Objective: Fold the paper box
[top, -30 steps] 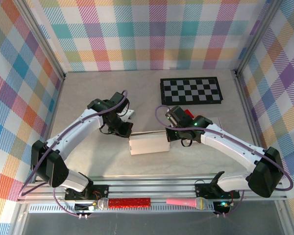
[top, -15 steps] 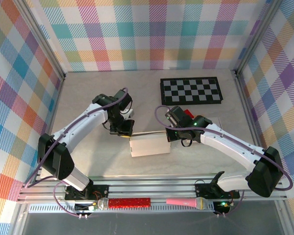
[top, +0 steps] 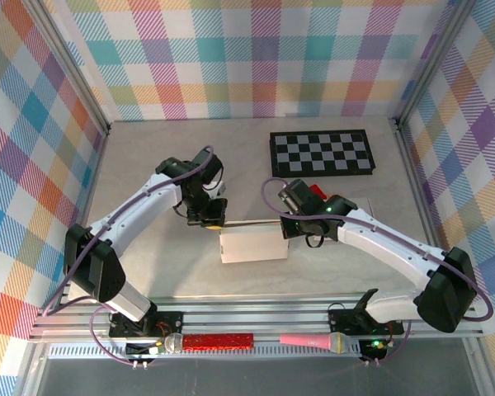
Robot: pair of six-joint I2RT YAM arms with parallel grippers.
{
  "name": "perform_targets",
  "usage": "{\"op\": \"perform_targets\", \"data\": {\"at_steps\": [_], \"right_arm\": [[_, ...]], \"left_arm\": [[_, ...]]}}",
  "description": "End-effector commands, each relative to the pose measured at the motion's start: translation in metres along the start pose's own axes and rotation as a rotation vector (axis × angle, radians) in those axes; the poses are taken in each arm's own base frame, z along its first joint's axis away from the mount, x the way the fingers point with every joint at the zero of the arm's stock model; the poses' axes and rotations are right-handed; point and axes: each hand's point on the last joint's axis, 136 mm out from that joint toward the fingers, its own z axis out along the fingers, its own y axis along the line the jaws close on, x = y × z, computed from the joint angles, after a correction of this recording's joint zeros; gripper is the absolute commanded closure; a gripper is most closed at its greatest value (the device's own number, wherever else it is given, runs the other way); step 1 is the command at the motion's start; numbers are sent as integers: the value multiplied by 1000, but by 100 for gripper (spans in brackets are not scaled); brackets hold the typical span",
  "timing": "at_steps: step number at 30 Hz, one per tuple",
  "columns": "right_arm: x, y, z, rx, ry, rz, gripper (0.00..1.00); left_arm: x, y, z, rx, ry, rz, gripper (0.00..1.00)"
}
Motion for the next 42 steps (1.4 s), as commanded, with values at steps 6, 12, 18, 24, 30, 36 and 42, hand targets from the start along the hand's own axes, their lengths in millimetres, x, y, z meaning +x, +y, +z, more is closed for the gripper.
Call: {"op": "perform_targets", "data": {"at_steps": [6, 12, 18, 24, 30, 36, 42], "right_arm": [[13, 10, -3, -52, -24, -17, 100], [21, 13, -3, -61, -49, -49, 100], [30, 16, -4, -61, -68, -88, 100], [41, 13, -7, -60, -68, -100, 100], [44, 13, -11, -71, -59, -97, 100], [46, 18, -16, -102, -33, -59, 95], [60, 20, -22, -144, 18, 50, 85]], "left_arm": [[7, -15, -11, 134, -131, 74, 100], [19, -17, -1, 132, -188, 142, 100], [28, -13, 6, 78, -283, 204, 100], [35, -14, 6, 41, -394, 264, 100], [40, -18, 6, 10, -465, 300, 100], [41, -22, 9, -24, -515, 340, 100], [44, -21, 10, -51, -550, 346, 100]]}}
